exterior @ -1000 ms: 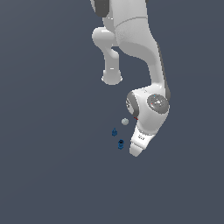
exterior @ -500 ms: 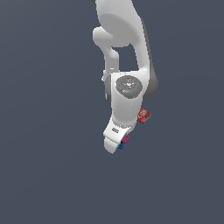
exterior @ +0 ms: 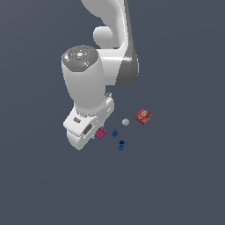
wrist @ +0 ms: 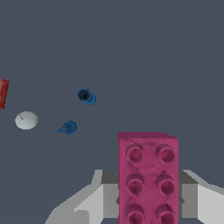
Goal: Pick up a designated object from a clutter of objects.
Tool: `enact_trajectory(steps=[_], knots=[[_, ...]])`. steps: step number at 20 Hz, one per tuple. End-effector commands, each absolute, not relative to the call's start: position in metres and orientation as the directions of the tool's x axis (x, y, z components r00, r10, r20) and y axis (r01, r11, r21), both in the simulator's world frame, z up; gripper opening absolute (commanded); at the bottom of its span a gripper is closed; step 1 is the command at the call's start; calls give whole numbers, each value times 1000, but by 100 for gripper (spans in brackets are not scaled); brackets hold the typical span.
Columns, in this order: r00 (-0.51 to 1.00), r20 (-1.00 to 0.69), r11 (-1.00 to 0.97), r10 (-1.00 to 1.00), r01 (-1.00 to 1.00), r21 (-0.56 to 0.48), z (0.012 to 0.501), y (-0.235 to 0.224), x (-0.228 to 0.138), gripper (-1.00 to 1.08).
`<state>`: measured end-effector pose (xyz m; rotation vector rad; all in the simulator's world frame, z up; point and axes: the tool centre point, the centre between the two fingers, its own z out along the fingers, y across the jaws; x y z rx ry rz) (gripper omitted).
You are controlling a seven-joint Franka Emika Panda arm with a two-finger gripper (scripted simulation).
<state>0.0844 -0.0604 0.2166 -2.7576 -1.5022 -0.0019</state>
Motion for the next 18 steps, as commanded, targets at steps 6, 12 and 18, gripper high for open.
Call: enact_trajectory(steps=[6, 12, 18], knots=[[541, 2, -541, 841, 841, -1, 274, -135, 95, -100], [542, 1, -542, 841, 841, 0, 312, -185, 103, -100], [542, 0, -542, 840, 840, 0, 338, -219, 110, -100]])
